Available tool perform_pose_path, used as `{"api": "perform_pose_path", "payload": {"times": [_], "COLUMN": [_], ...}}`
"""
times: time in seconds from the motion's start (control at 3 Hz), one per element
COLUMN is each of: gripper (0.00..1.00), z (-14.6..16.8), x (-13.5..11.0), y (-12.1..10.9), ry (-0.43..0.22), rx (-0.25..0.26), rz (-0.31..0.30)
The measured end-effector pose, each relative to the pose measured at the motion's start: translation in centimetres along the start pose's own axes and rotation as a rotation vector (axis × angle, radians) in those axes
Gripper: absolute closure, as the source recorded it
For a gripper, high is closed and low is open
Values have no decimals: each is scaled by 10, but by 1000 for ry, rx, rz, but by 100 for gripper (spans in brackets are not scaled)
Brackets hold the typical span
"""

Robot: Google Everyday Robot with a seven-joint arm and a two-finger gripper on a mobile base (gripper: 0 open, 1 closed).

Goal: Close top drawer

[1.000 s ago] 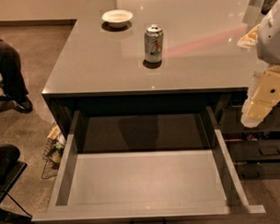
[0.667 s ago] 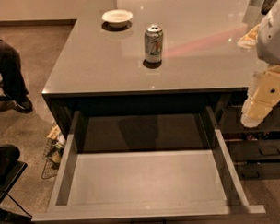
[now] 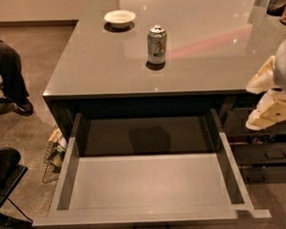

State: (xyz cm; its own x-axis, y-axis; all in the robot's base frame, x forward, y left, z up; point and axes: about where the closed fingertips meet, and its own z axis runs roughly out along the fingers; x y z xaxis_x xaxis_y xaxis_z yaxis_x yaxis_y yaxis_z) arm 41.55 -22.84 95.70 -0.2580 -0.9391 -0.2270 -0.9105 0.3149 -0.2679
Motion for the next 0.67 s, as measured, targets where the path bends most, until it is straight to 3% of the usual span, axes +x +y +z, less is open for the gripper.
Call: {"api": "perform_pose_path", "payload": {"times": [0.33, 0.67], "gripper": [71, 94], "z": [9, 8], "x": [24, 22], "y": [15, 15], "ry": [-19, -18], "rx": [34, 33], "rz": [9, 7]}}
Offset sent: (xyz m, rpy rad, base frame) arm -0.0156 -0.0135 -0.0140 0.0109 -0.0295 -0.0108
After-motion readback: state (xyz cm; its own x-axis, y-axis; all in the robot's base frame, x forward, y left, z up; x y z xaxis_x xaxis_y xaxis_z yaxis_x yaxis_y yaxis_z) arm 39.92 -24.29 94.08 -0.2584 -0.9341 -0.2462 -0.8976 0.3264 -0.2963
